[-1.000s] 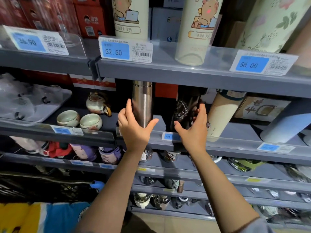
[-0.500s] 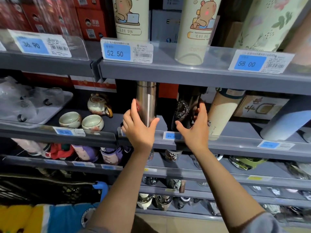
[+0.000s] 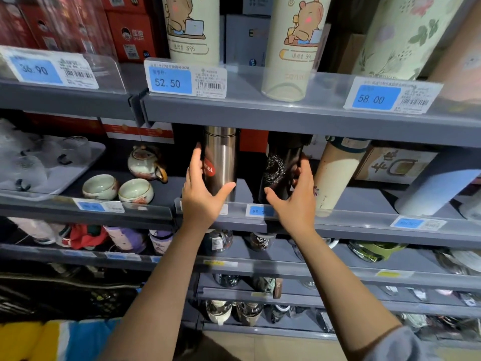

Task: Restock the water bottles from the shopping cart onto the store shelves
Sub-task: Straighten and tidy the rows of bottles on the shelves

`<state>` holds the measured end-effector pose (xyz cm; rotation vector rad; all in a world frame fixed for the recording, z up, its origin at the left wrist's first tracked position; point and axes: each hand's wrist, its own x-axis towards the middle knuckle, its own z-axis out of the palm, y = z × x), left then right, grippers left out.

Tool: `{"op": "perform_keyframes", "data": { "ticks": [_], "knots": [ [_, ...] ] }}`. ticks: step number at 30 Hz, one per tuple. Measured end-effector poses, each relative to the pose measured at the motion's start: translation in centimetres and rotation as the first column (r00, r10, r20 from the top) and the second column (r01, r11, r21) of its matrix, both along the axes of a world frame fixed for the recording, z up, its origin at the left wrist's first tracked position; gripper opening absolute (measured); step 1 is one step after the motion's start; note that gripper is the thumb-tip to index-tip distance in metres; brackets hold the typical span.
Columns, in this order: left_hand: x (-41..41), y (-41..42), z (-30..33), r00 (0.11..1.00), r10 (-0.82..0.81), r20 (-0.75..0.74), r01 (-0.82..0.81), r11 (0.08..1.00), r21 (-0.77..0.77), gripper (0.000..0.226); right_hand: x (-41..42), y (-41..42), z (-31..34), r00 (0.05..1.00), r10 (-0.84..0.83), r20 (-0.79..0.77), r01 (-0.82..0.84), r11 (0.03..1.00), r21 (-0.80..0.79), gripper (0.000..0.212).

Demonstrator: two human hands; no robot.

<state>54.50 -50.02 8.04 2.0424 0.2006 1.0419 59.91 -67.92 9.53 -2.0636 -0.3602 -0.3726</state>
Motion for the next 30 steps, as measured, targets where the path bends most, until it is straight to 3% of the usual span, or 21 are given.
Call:
{"op": "perform_keyframes", "data": {
  "ticks": [4, 6, 10, 17, 26, 30],
  "knots": [
    [0.8, -2.6, -0.5, 0.940, 0.339, 0.032, -0.340, 0.941, -0.001, 0.094, 0.4, -0.5, 0.1, 0.997, 0.069, -0.029, -0.070, 0.997, -0.030, 0.091],
    [1.3, -3.3, -0.5, 0.908, 0.419, 0.027, -0.419, 0.908, 0.013, 0.094, 0.6, -0.8, 0.2, 0.992, 0.119, -0.051, -0.121, 0.992, -0.042, 0.088],
    [1.2, -3.2, -0.8, 0.922, 0.383, 0.053, -0.384, 0.923, 0.020, 0.093, 0.5, -1.0, 0.2, 0.989, 0.133, -0.060, -0.136, 0.990, -0.044, 0.086],
    [-0.7, -1.6, -1.1, 0.985, 0.159, 0.070, -0.167, 0.977, 0.130, 0.092, -0.6, 0.5, 0.1, 0.998, -0.040, -0.041, 0.035, 0.994, -0.105, 0.099],
    [-0.3, -0.4, -0.8, 0.978, 0.207, 0.026, -0.206, 0.943, 0.263, 0.095, 1.2, -0.2, 0.6, 0.985, 0.109, -0.133, -0.125, 0.985, -0.122, 0.073],
    [-0.4, 0.1, -0.9, 0.977, 0.209, 0.041, -0.211, 0.927, 0.311, 0.094, 1.4, -0.6, 0.8, 0.980, 0.126, -0.152, -0.150, 0.976, -0.160, 0.071]
  ]
}}
